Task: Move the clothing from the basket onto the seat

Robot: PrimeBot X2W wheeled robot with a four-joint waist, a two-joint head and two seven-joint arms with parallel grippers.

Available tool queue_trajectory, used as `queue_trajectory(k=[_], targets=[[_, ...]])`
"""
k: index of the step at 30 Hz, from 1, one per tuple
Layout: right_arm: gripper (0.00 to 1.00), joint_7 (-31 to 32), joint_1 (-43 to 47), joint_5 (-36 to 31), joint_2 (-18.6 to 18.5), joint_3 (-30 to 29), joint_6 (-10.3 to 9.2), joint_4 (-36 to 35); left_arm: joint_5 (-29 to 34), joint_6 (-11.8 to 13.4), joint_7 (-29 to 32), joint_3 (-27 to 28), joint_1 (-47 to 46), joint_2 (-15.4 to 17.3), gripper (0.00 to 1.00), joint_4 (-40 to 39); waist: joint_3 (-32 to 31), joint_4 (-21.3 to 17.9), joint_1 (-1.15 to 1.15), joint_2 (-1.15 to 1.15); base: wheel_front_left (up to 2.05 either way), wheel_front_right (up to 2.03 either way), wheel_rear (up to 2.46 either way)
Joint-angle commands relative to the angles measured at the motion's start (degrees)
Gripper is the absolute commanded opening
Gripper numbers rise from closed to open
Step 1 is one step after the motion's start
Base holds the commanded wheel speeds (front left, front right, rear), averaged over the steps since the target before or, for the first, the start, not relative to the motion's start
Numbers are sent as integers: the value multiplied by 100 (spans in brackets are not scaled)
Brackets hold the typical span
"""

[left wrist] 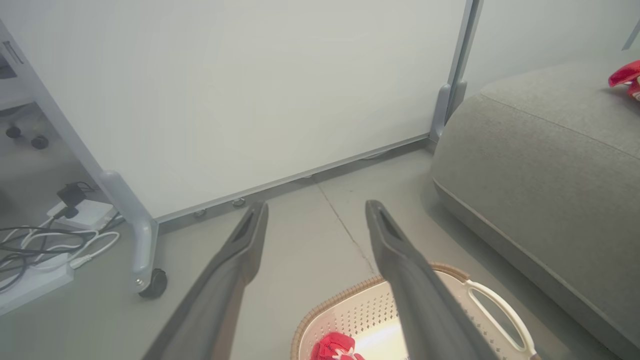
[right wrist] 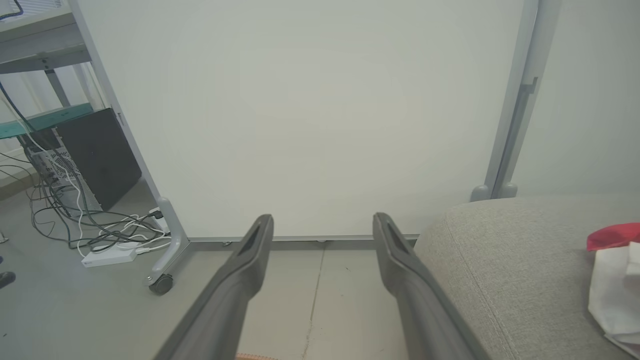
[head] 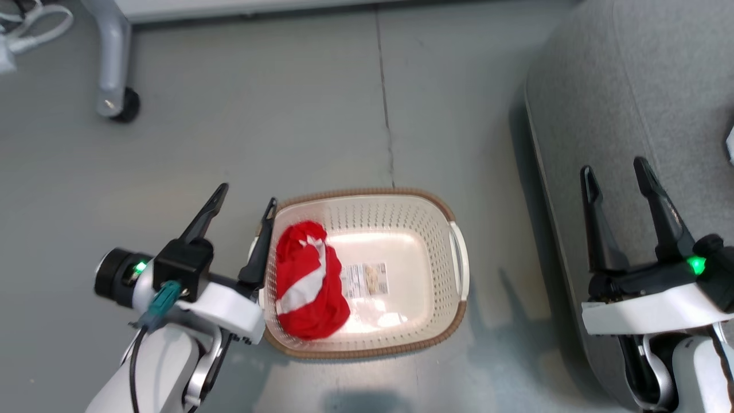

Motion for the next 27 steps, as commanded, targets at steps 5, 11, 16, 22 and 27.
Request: queue_trajectory(k=[5, 11, 16, 22, 27], targets=[[100, -208, -439, 98, -19, 134, 12, -43, 256, -446, 159, -392, -765, -126, 100, 781, 1176, -482, 0, 0, 0, 0, 0], [100, -448, -837, 252, -19, 401, 12, 33, 866, -964, 618, -1081, -1671, -165, 100, 2003, 1898, -872, 0, 0, 0, 0, 0], [100, -659, -1108, 481, -16, 631, 12, 182, 1336, -1360, 1044, -1601, -2305, -176, 100, 3062, 2365, -1200, 0, 0, 0, 0, 0], [100, -795, -1338, 773, -16, 907, 12, 395, 1817, -1667, 1548, -2140, -2899, -82, 100, 4309, 2776, -1609, 0, 0, 0, 0, 0], [100, -827, -1473, 969, -16, 1026, 12, 407, 2180, -1783, 1854, -2567, -3302, -37, 100, 5040, 3011, -1849, 0, 0, 0, 0, 0]])
